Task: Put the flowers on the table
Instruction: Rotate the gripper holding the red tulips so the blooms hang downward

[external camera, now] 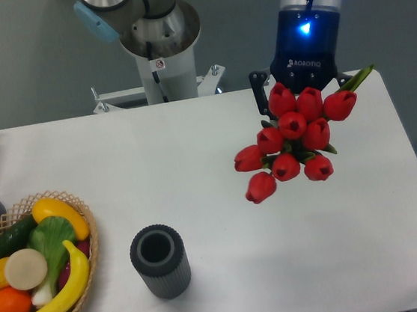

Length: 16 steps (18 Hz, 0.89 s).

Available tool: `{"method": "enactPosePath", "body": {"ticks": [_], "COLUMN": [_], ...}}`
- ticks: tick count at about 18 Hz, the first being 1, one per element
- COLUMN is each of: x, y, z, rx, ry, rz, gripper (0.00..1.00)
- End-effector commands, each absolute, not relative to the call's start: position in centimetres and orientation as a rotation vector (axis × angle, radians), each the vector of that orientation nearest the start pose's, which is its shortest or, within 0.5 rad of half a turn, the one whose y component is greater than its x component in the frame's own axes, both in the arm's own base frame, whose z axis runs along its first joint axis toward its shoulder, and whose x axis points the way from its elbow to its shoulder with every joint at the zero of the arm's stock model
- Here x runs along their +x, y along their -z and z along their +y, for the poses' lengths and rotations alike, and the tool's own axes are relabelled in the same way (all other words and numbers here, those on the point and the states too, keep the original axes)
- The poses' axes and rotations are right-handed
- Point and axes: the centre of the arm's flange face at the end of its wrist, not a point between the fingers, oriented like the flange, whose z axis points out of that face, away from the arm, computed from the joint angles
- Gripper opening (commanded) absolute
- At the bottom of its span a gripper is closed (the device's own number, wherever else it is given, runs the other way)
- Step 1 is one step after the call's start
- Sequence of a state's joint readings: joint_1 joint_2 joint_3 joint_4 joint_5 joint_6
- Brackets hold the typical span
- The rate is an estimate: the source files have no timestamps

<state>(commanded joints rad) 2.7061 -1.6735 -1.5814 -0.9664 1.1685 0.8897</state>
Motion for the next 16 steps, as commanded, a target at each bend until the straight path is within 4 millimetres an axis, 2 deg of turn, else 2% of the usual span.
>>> {"method": "enactPosePath", "body": {"ticks": [5,9,16], "x": [-43.1,-42.2,-42.4], "y": [-45.8,-40.6,-34.2], "z": [42.2,43.9,43.6], "rx": [-2.728,-2.881,-3.099], "ry": [-0.322,-0.326,-0.364], "rz": [-0.160,-0.110,-0.047], "gripper": [0.43,0.43,0.43]}}
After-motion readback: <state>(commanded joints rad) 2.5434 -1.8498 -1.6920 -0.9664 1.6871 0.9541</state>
